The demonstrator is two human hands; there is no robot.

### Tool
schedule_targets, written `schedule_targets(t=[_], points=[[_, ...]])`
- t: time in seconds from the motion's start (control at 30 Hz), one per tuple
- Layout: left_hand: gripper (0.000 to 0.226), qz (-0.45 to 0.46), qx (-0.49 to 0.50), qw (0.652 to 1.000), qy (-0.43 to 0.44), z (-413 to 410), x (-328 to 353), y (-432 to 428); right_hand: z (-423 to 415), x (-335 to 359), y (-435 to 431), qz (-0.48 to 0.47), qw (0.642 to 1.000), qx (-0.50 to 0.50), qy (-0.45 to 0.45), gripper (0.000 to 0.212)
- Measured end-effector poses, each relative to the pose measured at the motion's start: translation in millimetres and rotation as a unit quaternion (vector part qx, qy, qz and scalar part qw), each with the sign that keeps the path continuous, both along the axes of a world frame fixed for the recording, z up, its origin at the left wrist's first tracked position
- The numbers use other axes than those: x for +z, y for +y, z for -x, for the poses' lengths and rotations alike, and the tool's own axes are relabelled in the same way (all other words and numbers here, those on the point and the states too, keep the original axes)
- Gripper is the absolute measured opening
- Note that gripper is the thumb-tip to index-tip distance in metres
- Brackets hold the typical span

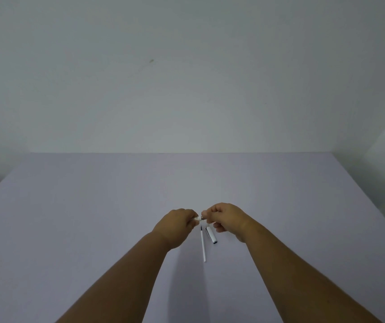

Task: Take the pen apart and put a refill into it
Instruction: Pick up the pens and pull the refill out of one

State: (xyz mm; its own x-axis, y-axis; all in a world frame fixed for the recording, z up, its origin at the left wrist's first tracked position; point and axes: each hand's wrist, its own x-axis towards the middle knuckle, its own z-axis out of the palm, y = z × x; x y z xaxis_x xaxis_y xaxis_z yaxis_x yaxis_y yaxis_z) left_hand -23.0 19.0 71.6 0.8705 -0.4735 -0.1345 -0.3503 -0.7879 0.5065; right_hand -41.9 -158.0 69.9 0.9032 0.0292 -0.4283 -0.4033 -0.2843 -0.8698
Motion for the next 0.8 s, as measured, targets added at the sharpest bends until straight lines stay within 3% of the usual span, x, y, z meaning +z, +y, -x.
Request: schedule_targets(t=[0.07, 0.13, 0.2, 0.37, 0.6, 0.8], points=[[0.028, -0.005, -0.001, 1.000, 0.002, -0.5, 0.3, 0.0, 0.0, -0.3, -0.3, 0.023, 1.000, -0.005, -0.003, 0.013], [0.028, -0.009, -0.002, 1.000, 0.004, -0.6, 0.8, -0.2, 0.5, -1.2, 0.1, 0.019, 1.000, -0.004, -0.022, 0.004], [0.027, -0.003, 0.003, 1.000, 0.006, -0.8, 1.6, 0.0, 0.2, -2.3, 0.3, -0.010, 1.000, -0.010, -0.024, 0.017], [0.026, 0.001, 0.005, 1.000, 0.013, -1.7, 2.3, 0.2, 0.1, -1.8, 1.3, -0.016, 0.999, -0.035, 0.006, 0.009], [0.022, 0.063, 0.024, 0.995, 0.068, -1.8, 1.4, 1.2, -3.2, -1.8, -0.1, -0.174, 0.972, -0.154, -0.022, 0.012], [0.019, 0.089, 0.045, 0.988, 0.116, -4.9, -2.8, 1.0, -13.9, 3.5, 1.8, -0.238, 0.939, -0.246, -0.032, 0.007]])
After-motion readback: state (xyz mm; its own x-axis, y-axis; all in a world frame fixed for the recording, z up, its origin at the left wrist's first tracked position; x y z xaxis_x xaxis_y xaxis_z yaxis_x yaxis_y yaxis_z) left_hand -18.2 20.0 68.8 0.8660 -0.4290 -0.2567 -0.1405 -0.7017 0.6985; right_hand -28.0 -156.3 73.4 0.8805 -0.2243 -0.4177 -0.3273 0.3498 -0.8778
